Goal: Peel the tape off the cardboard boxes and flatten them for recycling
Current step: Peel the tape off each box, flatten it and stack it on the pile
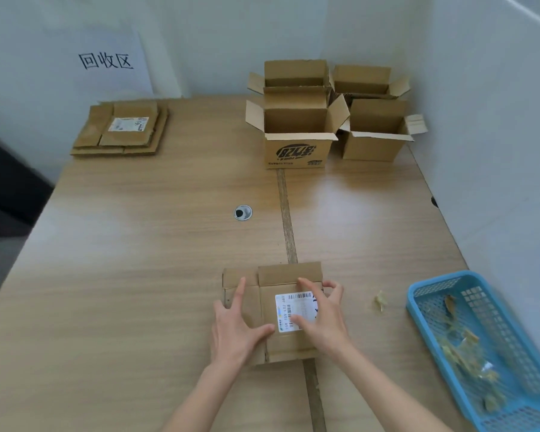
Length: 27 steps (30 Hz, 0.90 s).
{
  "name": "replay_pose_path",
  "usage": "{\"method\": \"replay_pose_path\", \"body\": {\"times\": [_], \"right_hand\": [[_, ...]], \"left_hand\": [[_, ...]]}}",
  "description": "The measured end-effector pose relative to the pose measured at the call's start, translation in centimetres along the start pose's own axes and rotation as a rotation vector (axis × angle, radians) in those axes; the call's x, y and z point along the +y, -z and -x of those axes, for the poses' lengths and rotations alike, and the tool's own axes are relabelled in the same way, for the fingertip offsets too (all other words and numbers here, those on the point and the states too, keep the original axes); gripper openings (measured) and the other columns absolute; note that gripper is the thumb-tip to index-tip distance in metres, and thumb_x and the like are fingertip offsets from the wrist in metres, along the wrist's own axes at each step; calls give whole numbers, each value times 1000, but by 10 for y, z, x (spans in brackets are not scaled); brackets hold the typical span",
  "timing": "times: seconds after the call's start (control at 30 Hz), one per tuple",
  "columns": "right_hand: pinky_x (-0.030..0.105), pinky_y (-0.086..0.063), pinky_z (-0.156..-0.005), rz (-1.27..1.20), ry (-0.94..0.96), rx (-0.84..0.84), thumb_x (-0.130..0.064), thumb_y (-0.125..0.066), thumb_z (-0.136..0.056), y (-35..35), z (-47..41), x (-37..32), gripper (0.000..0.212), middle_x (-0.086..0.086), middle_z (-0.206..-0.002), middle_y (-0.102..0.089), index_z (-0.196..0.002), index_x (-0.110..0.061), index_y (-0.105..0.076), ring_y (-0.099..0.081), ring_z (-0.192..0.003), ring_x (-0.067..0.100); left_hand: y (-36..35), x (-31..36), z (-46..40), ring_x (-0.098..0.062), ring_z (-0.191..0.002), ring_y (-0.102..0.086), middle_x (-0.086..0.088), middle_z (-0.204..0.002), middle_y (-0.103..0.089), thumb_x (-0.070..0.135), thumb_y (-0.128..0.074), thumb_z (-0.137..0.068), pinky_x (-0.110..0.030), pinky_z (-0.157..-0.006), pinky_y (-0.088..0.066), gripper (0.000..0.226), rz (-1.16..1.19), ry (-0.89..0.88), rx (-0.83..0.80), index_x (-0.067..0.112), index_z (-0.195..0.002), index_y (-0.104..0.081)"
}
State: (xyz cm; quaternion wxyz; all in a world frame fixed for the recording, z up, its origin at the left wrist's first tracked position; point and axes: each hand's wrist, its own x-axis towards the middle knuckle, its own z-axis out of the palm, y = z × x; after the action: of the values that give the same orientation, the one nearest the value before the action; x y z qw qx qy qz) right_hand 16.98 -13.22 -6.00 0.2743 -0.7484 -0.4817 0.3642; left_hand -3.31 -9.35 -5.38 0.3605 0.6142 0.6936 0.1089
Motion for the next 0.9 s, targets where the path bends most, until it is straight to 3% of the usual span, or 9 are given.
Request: {"method": "replay_pose_path", "body": {"times": [0.07, 0.17, 0.37, 0.47, 0.57, 0.67, 0.9], "right_hand": [[24, -47, -88, 30, 64, 7, -29, -85, -75, 2, 0, -24, 82, -16, -130, -14, -143, -49, -43, -50, -111, 9], [28, -49, -94, 69, 160, -23, -37, -83, -77, 0, 3, -76, 85, -13, -137, -14, -149, -47, -38, -51, -112, 10], [25, -46, -91, 205, 393, -63, -55, -75, -81, -21, 22, -221, 83, -11, -152, -11, -152, -44, -34, -46, -127, 12], [37, -45, -102, 253, 483, -55, -58, -68, -86, -42, 45, -309, 76, -9, -159, -11, -153, -43, -34, -39, -136, 14], [31, -31, -113, 342, 588, -80, -58, -63, -91, -66, 71, -385, 73, -3, -163, -19, -155, -36, -35, -34, -145, 18], [37, -24, -122, 594, 680, -96, -68, -51, -92, -97, 94, -443, 77, -5, -168, -16, -158, -39, -24, -24, -152, 20], [40, -9, -126, 778, 837, -122, -70, -41, -93, -188, 117, -540, 77, -7, -168, -14, -159, -37, -19, -13, -155, 14]], "left_hand": [[25, -1, 2, -16, -89, -49, 5, -104, -36, 63, -91, -51, -31, -75, -45, 127, 30, -33, 16, 70, -147, -8], [77, -5, 5, -13, -98, -44, 8, -105, -34, 62, -93, -49, -28, -77, -40, 130, 97, -56, 59, 64, -149, -11], [225, -32, 32, -26, -125, -49, 2, -114, -38, 56, -97, -50, -33, -99, -41, 129, 230, -101, 227, 47, -156, -25], [317, -63, 61, -29, -126, -52, -4, -120, -46, 60, -95, -50, -37, -105, -43, 128, 213, -101, 343, 46, -157, -25], [403, -108, 96, -28, -118, -54, -2, -122, -46, 69, -90, -50, -39, -100, -47, 127, 187, -64, 446, 51, -156, -22], [478, -159, 127, -29, -111, -57, 2, -116, -43, 75, -87, -48, -43, -95, -50, 126, 191, -15, 528, 54, -154, -21], [596, -255, 155, -30, -112, -56, 2, -114, -41, 79, -83, -45, -44, -92, -49, 128, 185, 65, 657, 49, -155, -25]]}}
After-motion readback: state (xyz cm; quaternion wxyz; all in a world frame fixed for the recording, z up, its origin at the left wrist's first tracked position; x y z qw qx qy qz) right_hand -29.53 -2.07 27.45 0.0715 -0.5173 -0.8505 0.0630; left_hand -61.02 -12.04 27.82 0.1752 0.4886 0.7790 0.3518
